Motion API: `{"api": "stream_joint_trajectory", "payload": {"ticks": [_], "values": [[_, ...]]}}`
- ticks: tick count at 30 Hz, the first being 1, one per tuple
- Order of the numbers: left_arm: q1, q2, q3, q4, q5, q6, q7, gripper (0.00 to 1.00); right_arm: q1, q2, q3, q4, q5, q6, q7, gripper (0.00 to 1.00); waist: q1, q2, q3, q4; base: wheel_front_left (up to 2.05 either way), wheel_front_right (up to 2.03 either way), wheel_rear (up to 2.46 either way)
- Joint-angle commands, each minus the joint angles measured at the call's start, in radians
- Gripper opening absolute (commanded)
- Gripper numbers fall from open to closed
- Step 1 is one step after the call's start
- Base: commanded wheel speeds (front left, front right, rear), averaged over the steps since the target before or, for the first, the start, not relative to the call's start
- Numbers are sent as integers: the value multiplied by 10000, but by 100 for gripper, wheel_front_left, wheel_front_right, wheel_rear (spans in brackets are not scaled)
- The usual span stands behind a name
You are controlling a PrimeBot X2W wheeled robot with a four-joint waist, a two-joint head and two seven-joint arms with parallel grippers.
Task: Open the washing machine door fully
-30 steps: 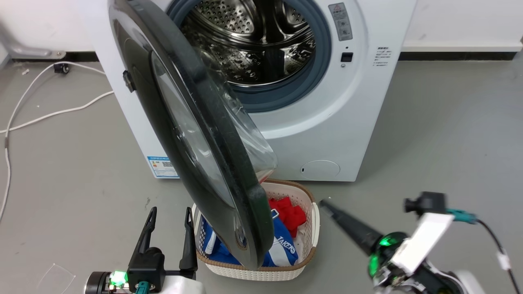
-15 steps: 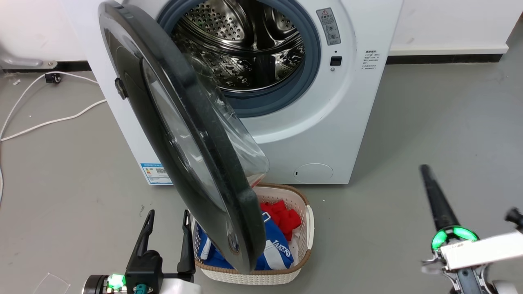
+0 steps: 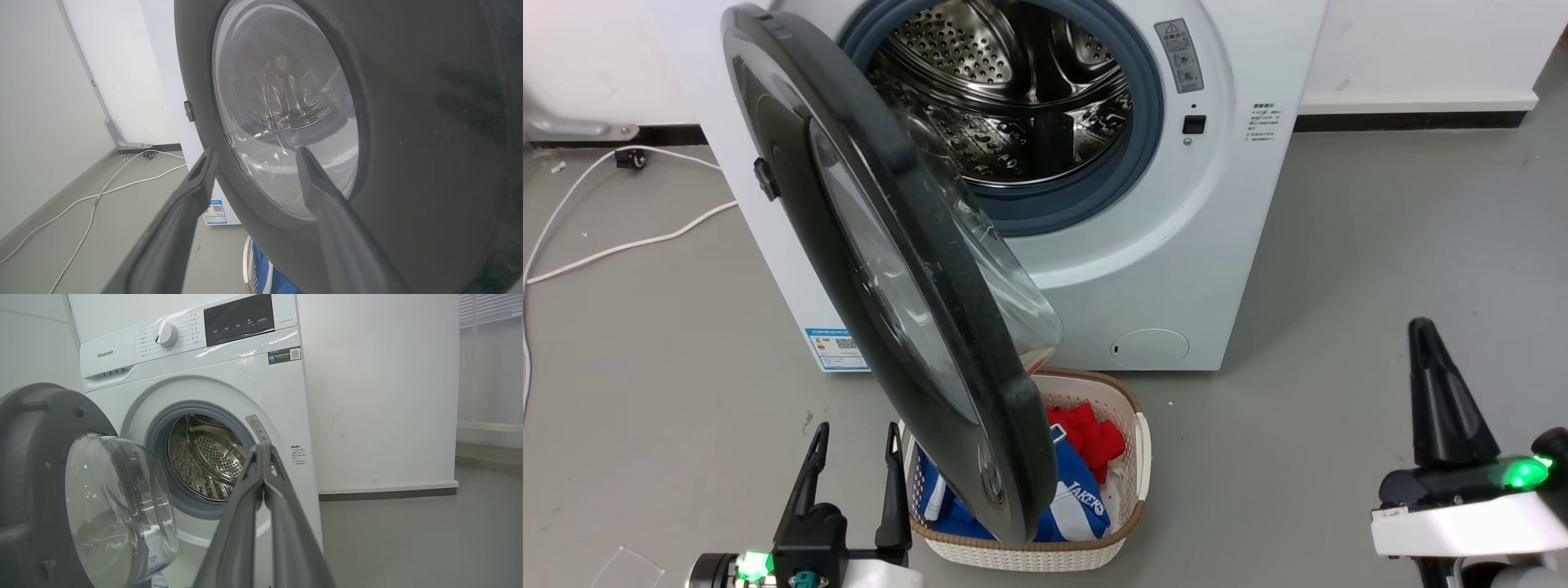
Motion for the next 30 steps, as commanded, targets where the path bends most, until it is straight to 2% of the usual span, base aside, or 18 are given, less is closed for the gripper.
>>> {"api": "stream_joint_trajectory", "payload": {"ticks": [1, 4, 9, 21, 22, 23, 24, 30], "values": [[-8, 50, -7, -4, 30, 30, -27, 100, 268, 181, -156, -167, -509, -2, -16, 0, 0, -1, 3, 37, 0, 0, 0], [-27, 58, -11, 4, 23, 53, -27, 100, 559, 409, -329, -302, -1400, -2, -18, 0, 0, -1, -2, 89, 0, 0, 0], [-80, 57, -50, 14, 22, 52, -27, 100, 1067, 645, -664, -206, -1981, -1, -19, 0, 0, -1, -17, 188, 0, 0, 0], [-7, 80, -72, -43, 27, 130, -27, 100, 1854, 679, -777, 499, -1262, -1, -20, 0, 0, -1, -90, 237, 0, 0, 0], [4, 84, -71, -39, 28, 134, -27, 100, 1866, 680, -772, 524, -1233, -2, -20, 18, 0, -1, -94, 235, 0, 0, 0], [15, 85, -71, -39, 27, 132, -27, 100, 1870, 680, -766, 544, -1198, -2, -20, 47, 0, -1, -98, 233, 0, 0, 0], [25, 86, -72, -37, 25, 134, -27, 100, 1876, 680, -746, 575, -1193, -2, -20, 100, 0, -1, -100, 231, 0, 0, 0], [55, 90, -82, -17, 20, 158, -27, 100, 1877, 681, -681, 616, -1212, -2, -21, 100, 0, -1, -105, 228, 0, 0, 0]]}}
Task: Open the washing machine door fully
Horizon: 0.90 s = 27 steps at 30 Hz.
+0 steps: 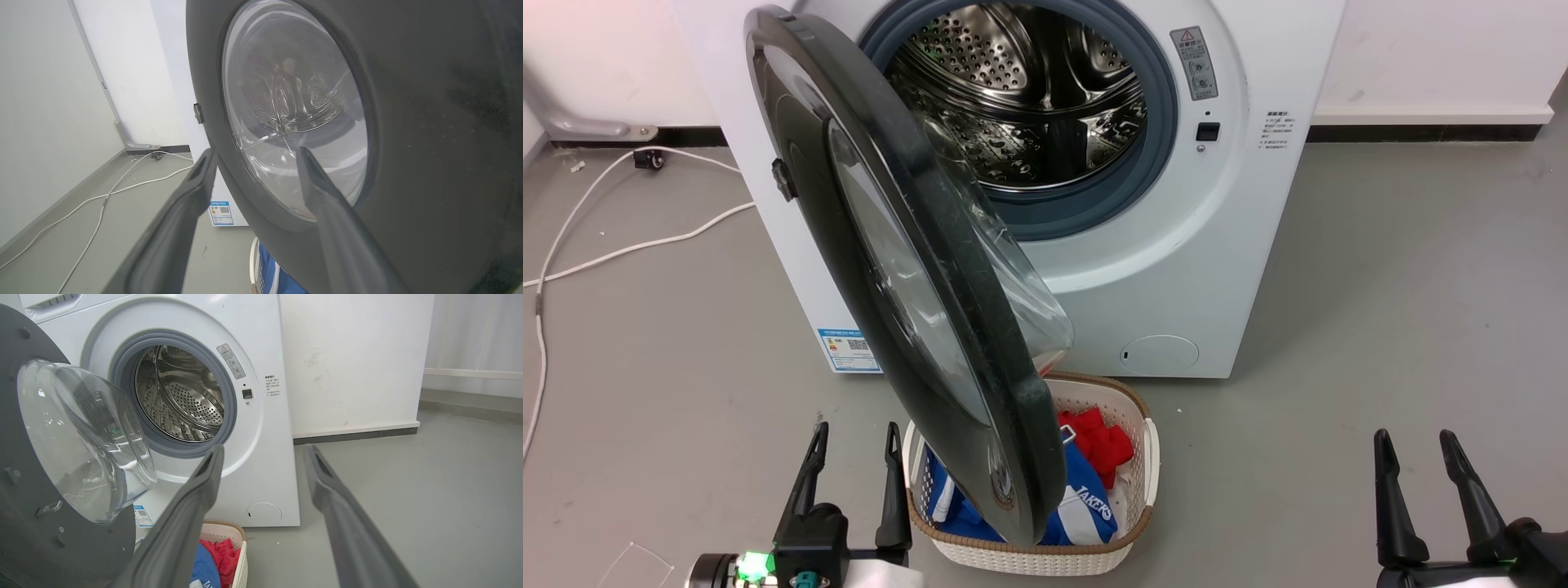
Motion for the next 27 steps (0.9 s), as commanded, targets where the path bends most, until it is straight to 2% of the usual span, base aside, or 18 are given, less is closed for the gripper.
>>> {"api": "stream_joint_trajectory", "payload": {"ticks": [1, 15, 16, 17, 18, 22, 27], "values": [[58, 56, -17, -2, 3, 12, -27, 100, 152, 35, 16, 23, -28, -2, -21, 100, 0, 0, -3, 1, 0, 0, 0], [93, 16, 87, 54, -95, 97, -27, 100, 160, 35, 2, 130, -62, -2, -21, 100, 0, 0, -19, 1, 0, 0, 0], [98, 13, 132, 52, -130, 94, -27, 95, 155, 35, 4, 132, -74, -2, -21, 100, 0, 0, -21, 1, 0, 0, 0], [77, 17, 217, -8, -158, 150, -27, 36, 146, 35, 11, 128, -88, -2, -21, 100, 0, 0, -21, -1, 0, 0, 0], [-54, -6, 536, -284, -351, 239, -27, 0, 111, 34, 17, 86, -135, -2, -21, 100, 0, 0, -18, 8, 0, 0, 0], [-303, -13, 990, -911, -406, 309, -27, 0, 103, 34, 7, 57, -107, -2, -21, 100, 0, 0, -10, 52, 0, 0, 0], [-850, 80, 1316, -1861, -291, 105, -27, 0, 67, 34, 56, 51, -109, -2, -21, 100, 0, 0, 19, 82, 0, 0, 0]]}}
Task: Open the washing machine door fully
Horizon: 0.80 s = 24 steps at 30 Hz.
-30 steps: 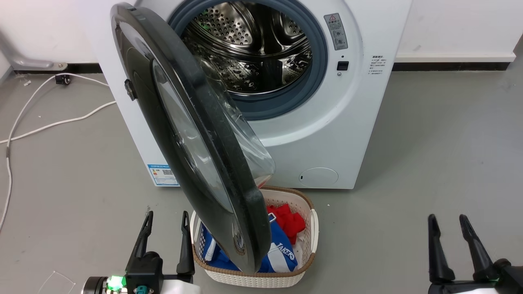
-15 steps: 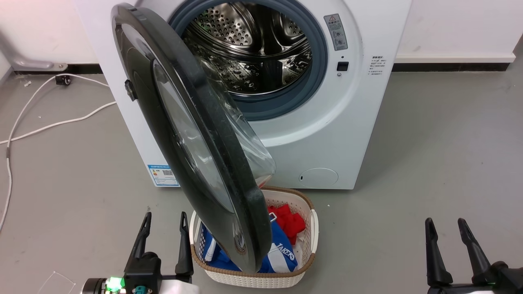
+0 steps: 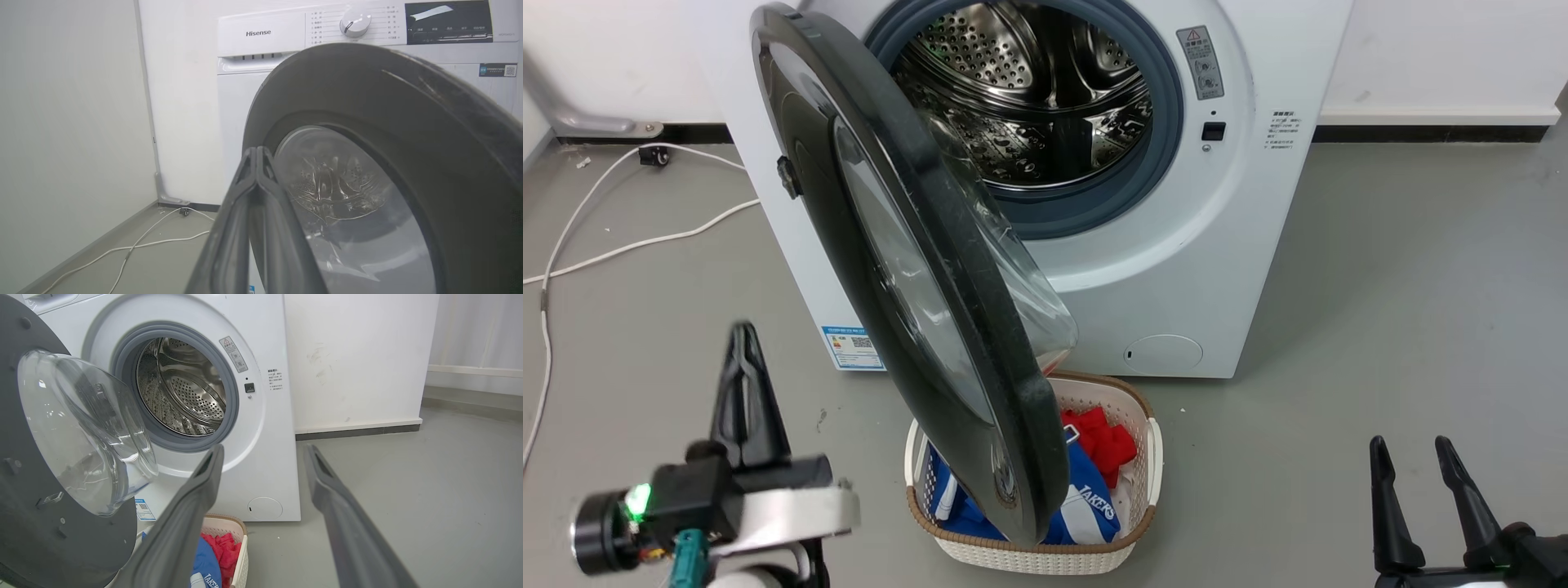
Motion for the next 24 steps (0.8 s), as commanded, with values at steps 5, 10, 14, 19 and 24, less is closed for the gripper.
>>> {"api": "stream_joint_trajectory", "payload": {"ticks": [5, 10, 14, 19, 24], "values": [[-873, 37, -156, -1124, 116, -428, -27, 0, -91, 30, 101, -34, -127, -2, -21, 100, 0, 0, 54, -25, 0, 0, 0], [-1555, -37, -782, -2181, 227, -772, -26, 0, -112, 30, 199, -9, -196, -2, -21, 100, 0, 0, 91, -93, 0, 0, 0], [-1932, -79, -1491, -2625, 366, -975, -26, 0, -158, 30, 236, -64, -218, -2, -21, 100, 0, 0, 124, -159, 0, 0, 0], [-2299, -137, -2623, -2712, 388, -1202, -26, 0, -194, 30, 320, -113, -228, -2, -21, 100, 0, 0, 180, -184, 0, 0, 0], [-2526, -173, -3823, -2441, 388, -1405, -26, 0, -274, 31, 416, -131, -238, -2, -21, 100, 0, 0, 250, -215, 0, 0, 0]]}}
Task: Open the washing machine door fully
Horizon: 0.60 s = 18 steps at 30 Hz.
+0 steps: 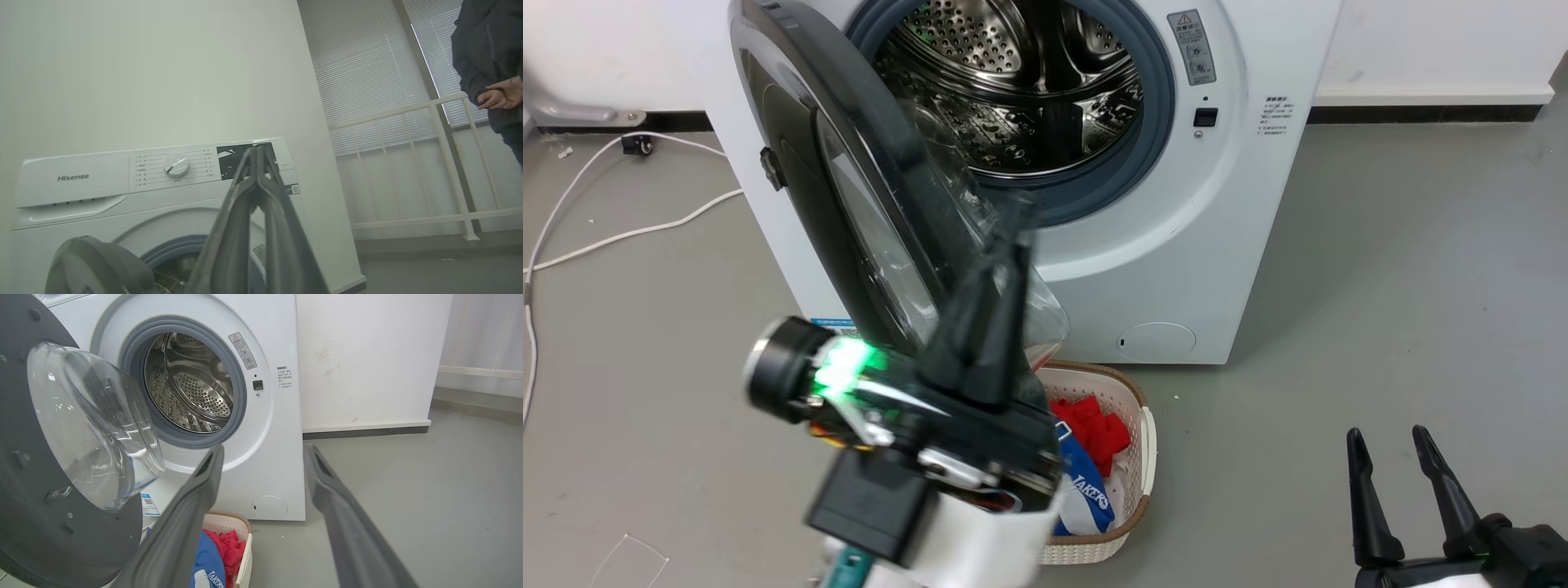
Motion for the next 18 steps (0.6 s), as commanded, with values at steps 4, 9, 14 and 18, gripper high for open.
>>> {"api": "stream_joint_trajectory", "payload": {"ticks": [4, 9, 14, 18], "values": [[-112, -25, -939, 280, -33, -109, -24, 0, -207, 31, 113, -28, -60, -2, -21, 100, 0, 0, 23, -53, 0, 0, 0], [-19, -35, -1927, 618, -95, -219, -24, 0, -188, 31, 149, 2, -90, -2, -21, 100, 0, 0, -15, -50, 0, 0, 0], [141, -41, -2682, 1024, -201, -230, -24, 0, -214, 31, 222, 21, -145, -2, -21, 100, 0, 0, -56, -23, 0, 0, 0], [261, -40, -3071, 1498, -209, -260, -24, 0, -221, 31, 279, -2, -198, -2, -21, 100, 0, 0, -52, 8, 0, 0, 0]]}}
